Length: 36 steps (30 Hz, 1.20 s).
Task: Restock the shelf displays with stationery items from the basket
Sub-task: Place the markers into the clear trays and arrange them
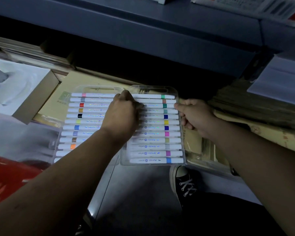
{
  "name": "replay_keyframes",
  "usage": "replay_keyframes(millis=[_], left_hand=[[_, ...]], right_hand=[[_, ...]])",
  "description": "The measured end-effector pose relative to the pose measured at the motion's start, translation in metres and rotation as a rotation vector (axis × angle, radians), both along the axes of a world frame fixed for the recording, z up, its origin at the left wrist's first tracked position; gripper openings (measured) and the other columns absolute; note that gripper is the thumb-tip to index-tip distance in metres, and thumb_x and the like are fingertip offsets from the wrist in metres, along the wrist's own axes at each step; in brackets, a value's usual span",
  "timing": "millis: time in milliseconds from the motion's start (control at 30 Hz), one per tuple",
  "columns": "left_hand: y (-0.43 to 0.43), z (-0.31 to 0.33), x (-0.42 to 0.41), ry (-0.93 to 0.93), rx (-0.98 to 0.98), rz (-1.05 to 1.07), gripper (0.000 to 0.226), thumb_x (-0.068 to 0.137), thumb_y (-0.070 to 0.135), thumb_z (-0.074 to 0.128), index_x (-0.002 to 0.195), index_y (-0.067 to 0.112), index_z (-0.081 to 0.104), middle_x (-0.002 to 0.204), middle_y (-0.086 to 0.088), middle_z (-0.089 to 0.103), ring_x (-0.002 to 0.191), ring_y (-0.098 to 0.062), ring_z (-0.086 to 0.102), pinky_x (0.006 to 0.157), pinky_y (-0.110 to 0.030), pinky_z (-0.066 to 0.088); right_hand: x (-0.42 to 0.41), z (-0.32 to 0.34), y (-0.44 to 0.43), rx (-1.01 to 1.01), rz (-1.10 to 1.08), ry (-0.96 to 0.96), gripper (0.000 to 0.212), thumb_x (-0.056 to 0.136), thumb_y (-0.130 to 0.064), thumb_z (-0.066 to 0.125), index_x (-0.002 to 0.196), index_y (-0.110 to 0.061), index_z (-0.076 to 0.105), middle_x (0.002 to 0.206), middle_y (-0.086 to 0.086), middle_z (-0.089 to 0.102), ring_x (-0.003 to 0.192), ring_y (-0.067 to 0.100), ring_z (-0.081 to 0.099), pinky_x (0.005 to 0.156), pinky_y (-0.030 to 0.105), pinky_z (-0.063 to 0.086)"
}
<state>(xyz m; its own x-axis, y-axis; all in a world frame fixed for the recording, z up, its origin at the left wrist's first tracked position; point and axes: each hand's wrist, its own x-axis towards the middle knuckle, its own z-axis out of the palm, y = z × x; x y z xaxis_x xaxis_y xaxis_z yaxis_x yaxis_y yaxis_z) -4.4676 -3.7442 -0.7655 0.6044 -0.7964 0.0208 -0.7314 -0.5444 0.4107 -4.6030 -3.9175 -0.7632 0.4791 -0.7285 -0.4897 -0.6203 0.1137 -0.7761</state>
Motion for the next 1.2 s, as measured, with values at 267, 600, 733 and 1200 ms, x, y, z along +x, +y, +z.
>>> replay_keyframes(millis=[267,600,733,1200], left_hand=[[-0.007,0.012,-0.008,0.102,0.028,0.110,0.031,0.092,0.020,0.053,0.110,0.012,0.076,0.111,-0.016,0.054,0.103,-0.031,0.055,0.095,-0.035,0.048],[0.000,0.024,-0.006,0.332,-0.141,0.302,0.033,0.090,0.000,0.048,0.103,0.014,0.075,0.094,-0.007,0.074,0.079,-0.017,0.067,0.058,-0.011,0.039],[0.005,0.022,-0.010,0.420,-0.185,0.321,0.031,0.090,-0.003,0.048,0.101,0.014,0.071,0.091,-0.008,0.073,0.060,-0.011,0.064,0.045,-0.008,0.039],[-0.005,0.021,-0.011,0.606,-0.212,0.432,0.033,0.094,0.017,0.056,0.125,0.025,0.062,0.112,0.001,0.068,0.086,-0.021,0.065,0.060,-0.021,0.042]], right_hand=[[0.006,0.001,0.004,-0.058,-0.008,0.065,0.014,0.097,-0.025,0.066,0.086,-0.018,0.061,0.067,0.001,0.061,0.047,0.013,0.051,0.038,0.022,0.033],[0.007,-0.003,0.007,-0.255,0.137,0.161,0.023,0.102,-0.034,0.053,0.081,-0.026,0.052,0.086,0.006,0.067,0.081,0.029,0.068,0.076,0.045,0.059],[0.000,0.003,0.009,-0.354,0.230,0.228,0.024,0.104,-0.033,0.046,0.082,-0.022,0.050,0.088,0.009,0.067,0.083,0.030,0.067,0.081,0.047,0.058],[-0.001,0.003,0.013,-0.501,0.342,0.320,0.019,0.106,-0.030,0.039,0.098,-0.015,0.047,0.093,0.006,0.057,0.085,0.024,0.053,0.066,0.031,0.032]])
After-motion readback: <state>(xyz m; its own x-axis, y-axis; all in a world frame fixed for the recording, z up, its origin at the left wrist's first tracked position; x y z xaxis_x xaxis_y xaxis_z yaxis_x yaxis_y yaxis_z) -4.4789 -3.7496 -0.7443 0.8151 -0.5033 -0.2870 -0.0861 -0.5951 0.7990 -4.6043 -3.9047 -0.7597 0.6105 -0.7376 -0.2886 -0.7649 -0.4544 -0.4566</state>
